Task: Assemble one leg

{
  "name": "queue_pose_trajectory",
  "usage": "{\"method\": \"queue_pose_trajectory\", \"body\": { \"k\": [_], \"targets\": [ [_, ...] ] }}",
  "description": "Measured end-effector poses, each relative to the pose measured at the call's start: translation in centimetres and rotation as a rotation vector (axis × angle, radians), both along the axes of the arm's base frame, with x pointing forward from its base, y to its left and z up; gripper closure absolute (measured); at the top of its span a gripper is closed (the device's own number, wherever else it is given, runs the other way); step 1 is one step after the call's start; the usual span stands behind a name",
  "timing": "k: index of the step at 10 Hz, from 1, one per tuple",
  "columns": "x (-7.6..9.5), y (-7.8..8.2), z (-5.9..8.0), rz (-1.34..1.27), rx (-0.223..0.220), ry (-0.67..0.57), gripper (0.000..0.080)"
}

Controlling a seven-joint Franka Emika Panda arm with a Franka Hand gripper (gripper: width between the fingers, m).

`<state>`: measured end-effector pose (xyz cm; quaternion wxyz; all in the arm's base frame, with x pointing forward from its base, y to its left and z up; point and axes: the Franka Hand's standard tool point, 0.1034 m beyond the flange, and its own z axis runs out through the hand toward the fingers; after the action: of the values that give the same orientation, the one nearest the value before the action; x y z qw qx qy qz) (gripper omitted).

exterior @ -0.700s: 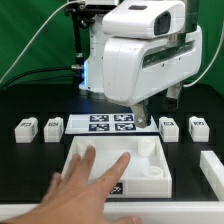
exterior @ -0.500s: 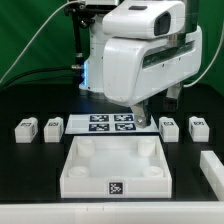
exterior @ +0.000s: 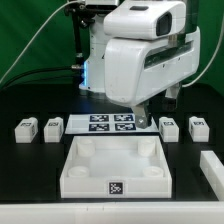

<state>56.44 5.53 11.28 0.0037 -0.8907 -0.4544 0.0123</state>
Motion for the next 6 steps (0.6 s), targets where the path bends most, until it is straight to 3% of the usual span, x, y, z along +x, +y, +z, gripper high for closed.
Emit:
{"method": "queue_pose_trajectory", "body": {
  "k": [1, 2, 4, 6],
  "targets": [
    [-1.1, -0.3, -0.4, 0.004, -0.001, 0.006, 0.0150],
    [-3.2, -0.8, -1.1, 0.091, 0.001, 0.005, 0.0150],
    [-7.7, -3.3, -3.0, 0.392, 0.012, 0.007, 0.0150],
    [-10.5, -5.8, -5.5, 0.643, 0.028, -0.002, 0.0150]
  ]
}}
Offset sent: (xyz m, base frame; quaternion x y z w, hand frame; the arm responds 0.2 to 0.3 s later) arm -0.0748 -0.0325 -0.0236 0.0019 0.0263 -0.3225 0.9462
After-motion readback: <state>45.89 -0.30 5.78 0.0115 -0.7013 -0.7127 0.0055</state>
